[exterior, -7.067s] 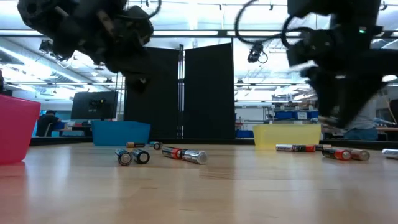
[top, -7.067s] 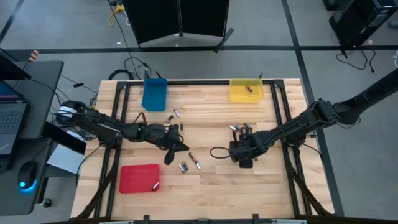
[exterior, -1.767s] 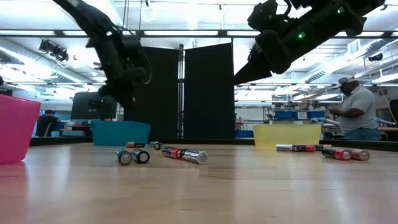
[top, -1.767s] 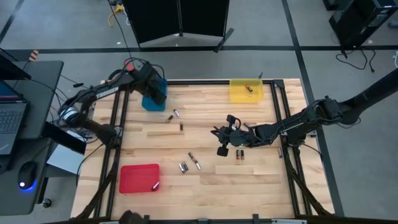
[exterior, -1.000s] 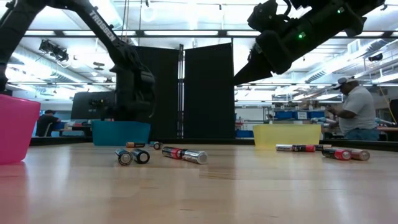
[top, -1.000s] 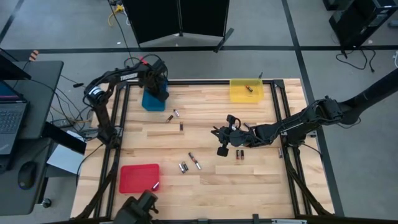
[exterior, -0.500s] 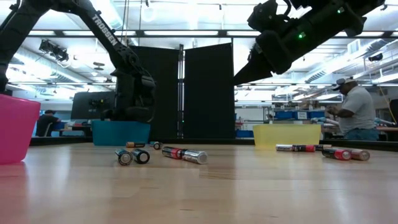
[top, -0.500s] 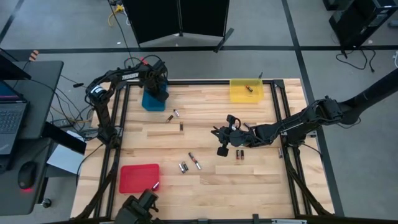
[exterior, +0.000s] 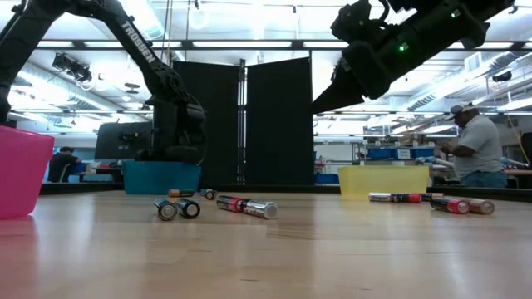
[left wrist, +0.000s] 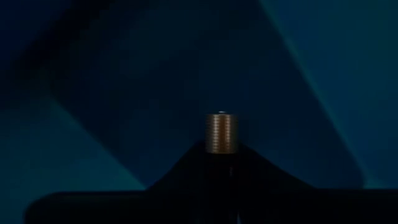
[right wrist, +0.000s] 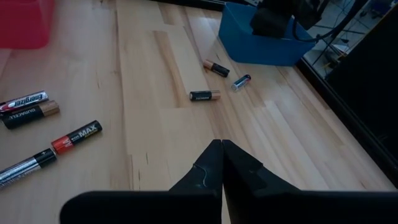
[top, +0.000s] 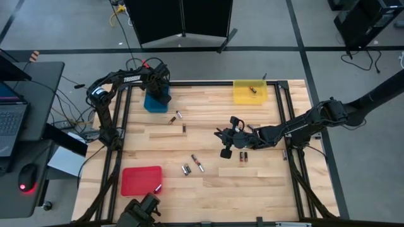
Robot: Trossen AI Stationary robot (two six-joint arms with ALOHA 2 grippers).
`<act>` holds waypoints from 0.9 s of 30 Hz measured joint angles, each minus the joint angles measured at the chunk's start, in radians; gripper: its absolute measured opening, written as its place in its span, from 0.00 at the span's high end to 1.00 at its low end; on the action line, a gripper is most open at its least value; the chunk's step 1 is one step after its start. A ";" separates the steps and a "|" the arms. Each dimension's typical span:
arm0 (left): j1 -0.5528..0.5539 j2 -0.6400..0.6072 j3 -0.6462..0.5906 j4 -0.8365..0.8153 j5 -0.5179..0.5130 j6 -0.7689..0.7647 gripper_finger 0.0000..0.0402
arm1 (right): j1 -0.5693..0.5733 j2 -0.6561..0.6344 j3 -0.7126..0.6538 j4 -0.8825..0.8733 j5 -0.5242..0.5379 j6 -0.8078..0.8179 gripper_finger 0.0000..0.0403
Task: Sort batteries
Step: Put the black battery into the blue bin
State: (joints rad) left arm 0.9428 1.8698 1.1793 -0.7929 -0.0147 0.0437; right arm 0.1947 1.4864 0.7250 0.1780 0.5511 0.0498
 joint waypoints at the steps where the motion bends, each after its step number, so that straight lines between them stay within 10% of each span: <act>1: 0.000 0.000 0.000 0.000 0.000 0.002 0.85 | 0.000 0.000 0.000 0.000 0.000 0.000 0.97; 27: -0.015 -0.032 0.042 -0.019 -0.020 0.031 0.64 | -0.037 0.000 0.001 0.023 -0.020 0.001 0.96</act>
State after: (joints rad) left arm 0.9275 1.8379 1.2209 -0.8123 -0.0343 0.0750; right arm 0.1573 1.4864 0.7258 0.2012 0.5311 0.0505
